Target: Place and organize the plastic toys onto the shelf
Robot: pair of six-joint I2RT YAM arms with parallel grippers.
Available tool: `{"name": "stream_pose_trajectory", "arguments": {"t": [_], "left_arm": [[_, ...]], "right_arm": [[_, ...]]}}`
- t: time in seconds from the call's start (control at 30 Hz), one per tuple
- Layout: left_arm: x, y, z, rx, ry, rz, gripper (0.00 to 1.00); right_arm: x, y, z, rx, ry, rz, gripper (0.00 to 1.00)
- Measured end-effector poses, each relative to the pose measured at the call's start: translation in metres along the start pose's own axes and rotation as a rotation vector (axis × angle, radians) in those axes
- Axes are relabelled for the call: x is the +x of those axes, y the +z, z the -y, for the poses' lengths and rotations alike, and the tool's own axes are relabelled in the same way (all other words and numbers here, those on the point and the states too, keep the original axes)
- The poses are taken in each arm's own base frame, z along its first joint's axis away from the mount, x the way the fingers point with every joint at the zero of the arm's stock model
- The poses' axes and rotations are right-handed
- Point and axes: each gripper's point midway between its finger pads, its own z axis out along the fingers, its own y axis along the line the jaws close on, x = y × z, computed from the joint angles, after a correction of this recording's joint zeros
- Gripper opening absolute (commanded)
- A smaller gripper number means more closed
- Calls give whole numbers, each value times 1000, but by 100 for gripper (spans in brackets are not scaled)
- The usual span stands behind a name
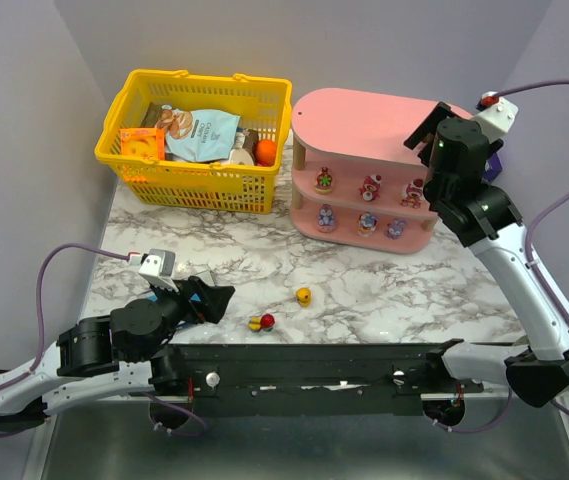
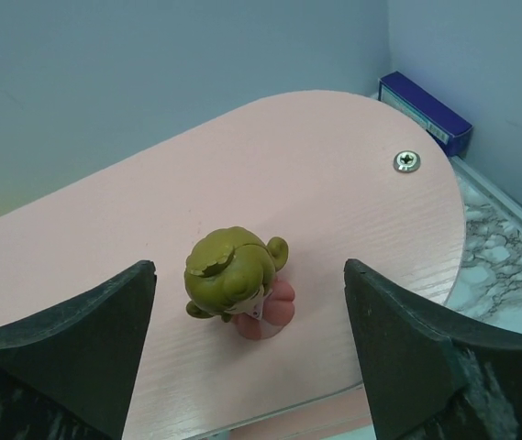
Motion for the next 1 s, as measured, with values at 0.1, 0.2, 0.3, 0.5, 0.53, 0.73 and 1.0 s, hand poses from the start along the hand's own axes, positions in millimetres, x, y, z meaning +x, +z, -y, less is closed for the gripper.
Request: {"name": "stream_pose_trajectory", "arguments": {"t": [0.1, 0.2, 0.3, 0.5, 0.53, 0.73, 1.0], "left_arm": [[0, 0, -1, -2, 2, -2, 99], [1, 0, -1, -3, 4, -3, 99], [1, 0, -1, -2, 4, -3, 99], [1, -1, -1, 0, 3, -2, 99], [0, -1, -1, 0, 2, -2, 99], [-1, -2, -1, 6, -4, 2, 99], [-2, -3, -1, 12, -12, 7, 99]], "right_arm": [[-8, -6, 2, -16, 6, 10, 100], [-20, -15, 4, -47, 13, 27, 100], [-36, -27, 9, -83, 25, 63, 100], [-47, -56, 28, -173, 32, 107, 100], [-47, -61, 29, -199, 32, 108, 100], [-44, -103, 11, -483, 23, 75, 99], [8, -150, -15, -829, 9, -77, 99]]}}
